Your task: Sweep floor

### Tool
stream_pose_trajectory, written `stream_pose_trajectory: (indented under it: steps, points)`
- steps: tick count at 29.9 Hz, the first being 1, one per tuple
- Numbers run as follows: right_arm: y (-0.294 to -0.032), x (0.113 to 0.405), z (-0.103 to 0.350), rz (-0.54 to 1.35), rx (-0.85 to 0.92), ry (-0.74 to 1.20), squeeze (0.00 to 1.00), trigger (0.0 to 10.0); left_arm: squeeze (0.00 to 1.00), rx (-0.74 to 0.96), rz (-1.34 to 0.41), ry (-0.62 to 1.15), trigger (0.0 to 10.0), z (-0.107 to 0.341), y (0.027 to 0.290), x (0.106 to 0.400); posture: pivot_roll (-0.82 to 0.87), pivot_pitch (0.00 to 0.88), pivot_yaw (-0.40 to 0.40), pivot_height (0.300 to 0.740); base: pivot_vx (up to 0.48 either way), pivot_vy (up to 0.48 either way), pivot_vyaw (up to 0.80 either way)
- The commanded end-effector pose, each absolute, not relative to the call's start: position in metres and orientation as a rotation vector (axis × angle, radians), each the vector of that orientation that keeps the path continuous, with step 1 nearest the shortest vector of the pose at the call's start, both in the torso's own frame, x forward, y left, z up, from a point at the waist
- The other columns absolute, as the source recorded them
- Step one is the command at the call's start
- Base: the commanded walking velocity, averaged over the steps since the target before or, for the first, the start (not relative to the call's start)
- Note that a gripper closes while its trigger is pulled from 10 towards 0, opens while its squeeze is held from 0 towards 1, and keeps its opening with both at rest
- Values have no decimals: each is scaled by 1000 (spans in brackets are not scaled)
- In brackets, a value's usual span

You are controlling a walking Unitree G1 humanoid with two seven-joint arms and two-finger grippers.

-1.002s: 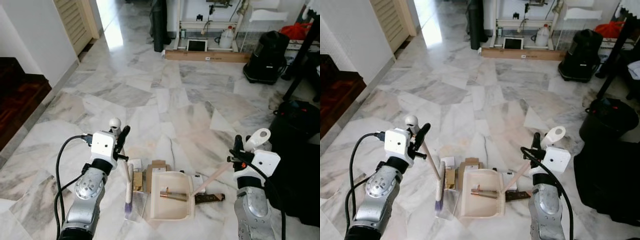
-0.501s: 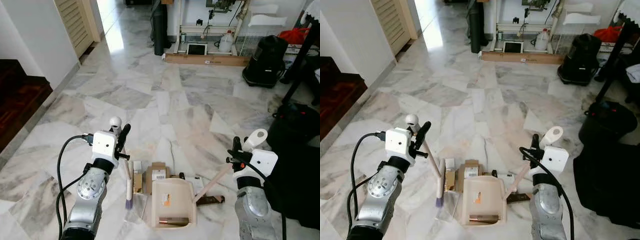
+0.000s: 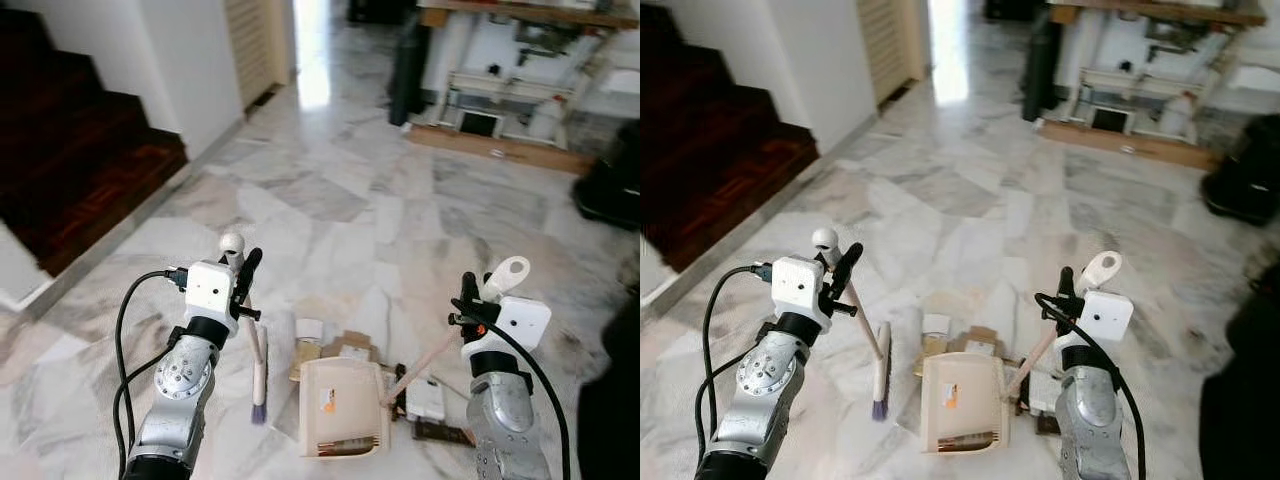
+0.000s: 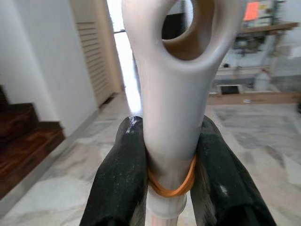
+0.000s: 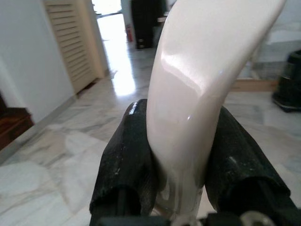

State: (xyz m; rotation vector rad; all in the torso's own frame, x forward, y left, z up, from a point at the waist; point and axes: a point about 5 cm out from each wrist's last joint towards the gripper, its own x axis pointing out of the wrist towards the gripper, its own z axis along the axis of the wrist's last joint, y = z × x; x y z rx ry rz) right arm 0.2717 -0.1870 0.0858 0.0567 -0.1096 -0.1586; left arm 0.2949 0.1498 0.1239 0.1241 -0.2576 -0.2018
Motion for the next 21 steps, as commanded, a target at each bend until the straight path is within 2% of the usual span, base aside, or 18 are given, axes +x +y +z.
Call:
stream_pose_trajectory:
  steps: [1, 21]
  points:
    - [-185, 276, 102, -151, 69, -177, 0, 10000, 0, 129, -195, -308, 10000, 135, 152, 296, 42, 0, 38, 740, 0, 0, 750]
    - [-182, 278, 101, -156, 79, -167, 0, 10000, 0, 136, -190, -284, 10000, 133, 156, 294, 53, 31, 47, 740, 0, 0, 748]
